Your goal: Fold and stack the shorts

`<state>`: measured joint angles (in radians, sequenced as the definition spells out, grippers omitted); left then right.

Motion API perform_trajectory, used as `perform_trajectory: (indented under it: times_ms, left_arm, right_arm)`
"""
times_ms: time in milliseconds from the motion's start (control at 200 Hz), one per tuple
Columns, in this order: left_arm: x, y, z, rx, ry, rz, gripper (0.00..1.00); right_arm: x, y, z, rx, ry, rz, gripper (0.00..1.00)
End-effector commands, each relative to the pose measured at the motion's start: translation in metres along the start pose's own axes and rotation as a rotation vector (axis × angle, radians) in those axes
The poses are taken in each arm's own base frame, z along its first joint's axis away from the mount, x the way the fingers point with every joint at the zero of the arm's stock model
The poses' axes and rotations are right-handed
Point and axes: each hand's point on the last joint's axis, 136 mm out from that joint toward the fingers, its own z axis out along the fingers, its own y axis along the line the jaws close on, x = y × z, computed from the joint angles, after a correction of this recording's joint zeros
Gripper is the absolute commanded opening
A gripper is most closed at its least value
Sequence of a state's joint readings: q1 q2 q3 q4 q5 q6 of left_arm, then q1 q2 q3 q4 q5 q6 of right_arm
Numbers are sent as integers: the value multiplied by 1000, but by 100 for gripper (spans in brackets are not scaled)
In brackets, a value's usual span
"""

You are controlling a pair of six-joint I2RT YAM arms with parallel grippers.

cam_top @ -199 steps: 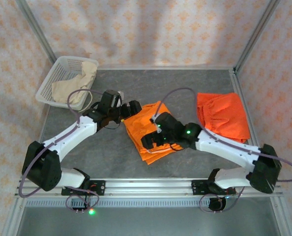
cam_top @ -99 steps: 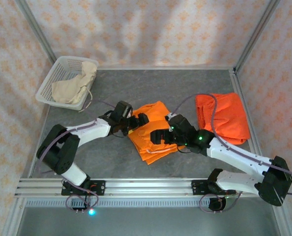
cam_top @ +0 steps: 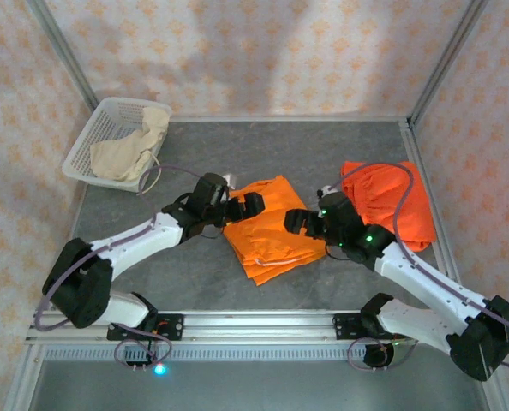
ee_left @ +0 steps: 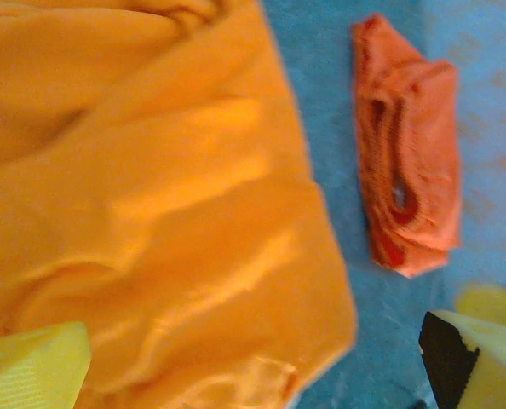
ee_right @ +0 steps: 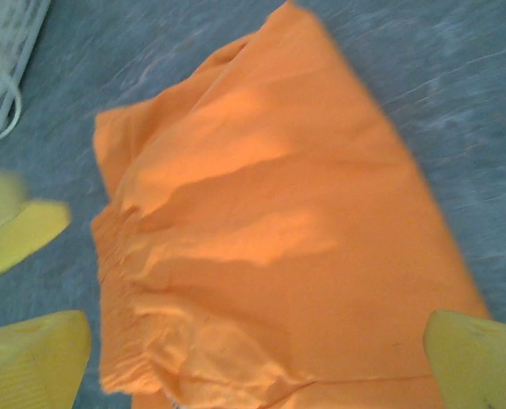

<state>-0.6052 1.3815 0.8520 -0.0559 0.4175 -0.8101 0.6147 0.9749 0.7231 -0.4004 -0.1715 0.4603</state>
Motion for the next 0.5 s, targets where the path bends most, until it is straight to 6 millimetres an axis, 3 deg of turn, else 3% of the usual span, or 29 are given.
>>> perform_trajectory:
  times_ms: [0, 160, 280, 360, 495]
  left_arm:
    - [27, -16, -5, 13, 61, 61, 100]
    - [73, -13, 15, 2, 154, 84, 100]
    - [99, 14, 35, -71, 200, 71, 100]
    - [112, 42, 44, -153, 229, 43, 100]
    - [127, 72, 41, -234, 272, 73, 100]
  right_arm:
    - [-7, -16, -4, 23, 30, 45, 100]
    - [-15, -34, -4, 42, 53, 77, 100]
    - [-20, -36, -6, 46, 42, 67, 100]
    - [-20, -35, -6, 41, 50, 64, 100]
    - [-12, -33, -2, 27, 98, 59, 100]
